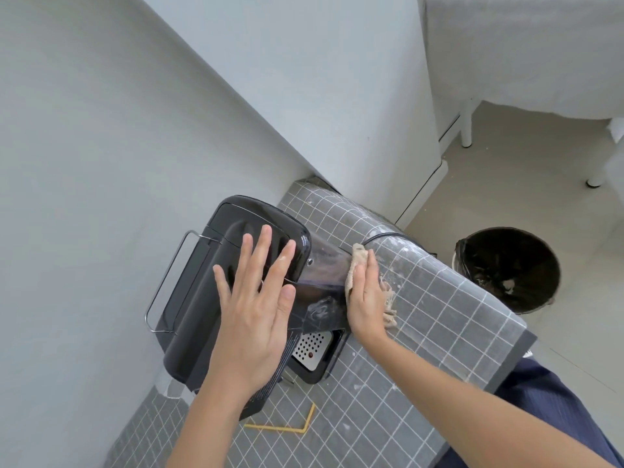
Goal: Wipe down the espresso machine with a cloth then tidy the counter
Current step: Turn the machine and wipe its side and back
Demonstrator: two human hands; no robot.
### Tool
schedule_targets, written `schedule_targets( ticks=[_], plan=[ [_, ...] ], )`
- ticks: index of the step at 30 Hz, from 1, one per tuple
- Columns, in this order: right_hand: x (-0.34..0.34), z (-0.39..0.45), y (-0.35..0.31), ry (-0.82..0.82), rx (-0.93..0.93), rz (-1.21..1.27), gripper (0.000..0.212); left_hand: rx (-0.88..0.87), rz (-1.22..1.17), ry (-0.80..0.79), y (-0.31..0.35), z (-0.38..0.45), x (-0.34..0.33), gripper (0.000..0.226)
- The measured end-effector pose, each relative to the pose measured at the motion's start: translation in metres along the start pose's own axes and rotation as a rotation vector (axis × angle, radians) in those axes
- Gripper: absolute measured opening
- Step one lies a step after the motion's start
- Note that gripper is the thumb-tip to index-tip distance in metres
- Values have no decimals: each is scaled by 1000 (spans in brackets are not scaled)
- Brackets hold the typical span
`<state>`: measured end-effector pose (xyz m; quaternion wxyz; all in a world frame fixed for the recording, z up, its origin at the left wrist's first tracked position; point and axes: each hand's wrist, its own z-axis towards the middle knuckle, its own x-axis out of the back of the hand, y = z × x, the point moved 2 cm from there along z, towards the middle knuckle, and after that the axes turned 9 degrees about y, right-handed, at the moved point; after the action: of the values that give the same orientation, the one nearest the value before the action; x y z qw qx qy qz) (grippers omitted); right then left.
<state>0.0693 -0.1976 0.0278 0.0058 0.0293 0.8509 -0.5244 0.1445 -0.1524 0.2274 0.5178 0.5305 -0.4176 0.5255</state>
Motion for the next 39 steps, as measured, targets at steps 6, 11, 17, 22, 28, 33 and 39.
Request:
schedule_targets(
  ticks=[6, 11, 17, 22, 28, 33, 39],
  plan=[
    [-30, -96, -36, 19, 306, 261, 56, -86, -72, -39, -14, -7, 5, 52],
    [-37, -64, -39, 122, 384, 232, 53, -106, -93, 8, -14, -9, 2, 59],
    [-38, -93, 9, 152, 152, 199, 54, -105, -143, 32, -13, -11, 1, 63],
    [-56, -91, -58, 163, 503, 262, 57, -103, -187, 45, -16, -9, -1, 63],
    [-37, -64, 5, 179, 54, 152, 54, -105, -165, 46, -14, -9, 0, 64],
    [-53, -127, -1, 67, 348, 220, 60, -108, -153, 46, -14, -9, 0, 62],
    [-43, -57, -28, 217, 322, 214, 53, -108, -107, 47, -15, -8, 0, 63]
  ],
)
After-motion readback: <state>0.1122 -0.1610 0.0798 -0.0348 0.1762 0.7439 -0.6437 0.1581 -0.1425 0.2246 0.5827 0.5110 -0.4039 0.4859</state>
